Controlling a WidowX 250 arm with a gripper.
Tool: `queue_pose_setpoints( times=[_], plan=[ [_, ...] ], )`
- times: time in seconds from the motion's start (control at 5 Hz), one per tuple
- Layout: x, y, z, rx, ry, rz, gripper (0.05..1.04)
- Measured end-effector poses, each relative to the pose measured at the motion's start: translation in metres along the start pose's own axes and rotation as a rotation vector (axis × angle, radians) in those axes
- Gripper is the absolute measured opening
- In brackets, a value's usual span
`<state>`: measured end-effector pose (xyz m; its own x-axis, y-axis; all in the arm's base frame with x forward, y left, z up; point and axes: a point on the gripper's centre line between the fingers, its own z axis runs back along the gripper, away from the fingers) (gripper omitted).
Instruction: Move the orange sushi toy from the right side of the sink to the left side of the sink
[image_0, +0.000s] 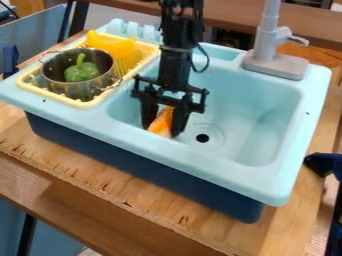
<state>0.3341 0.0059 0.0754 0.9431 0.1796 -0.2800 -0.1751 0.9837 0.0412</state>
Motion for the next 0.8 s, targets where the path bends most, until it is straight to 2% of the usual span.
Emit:
queue_pose_setpoints(
  times=[0.2,0.4,0.6,0.8],
  plan=[
    [0.000,0.001,0.011,0.013,0.007,0.006,0.955],
    [-0.002,-0.001,0.014,0.044,0.011,-0.002,1.001],
    [-0.011,-0.003,0.035,0.065,-0.031,-0.007,1.000],
    [-0.024,-0.006,0.062,0.083,-0.097,-0.025,1.000]
  ],
)
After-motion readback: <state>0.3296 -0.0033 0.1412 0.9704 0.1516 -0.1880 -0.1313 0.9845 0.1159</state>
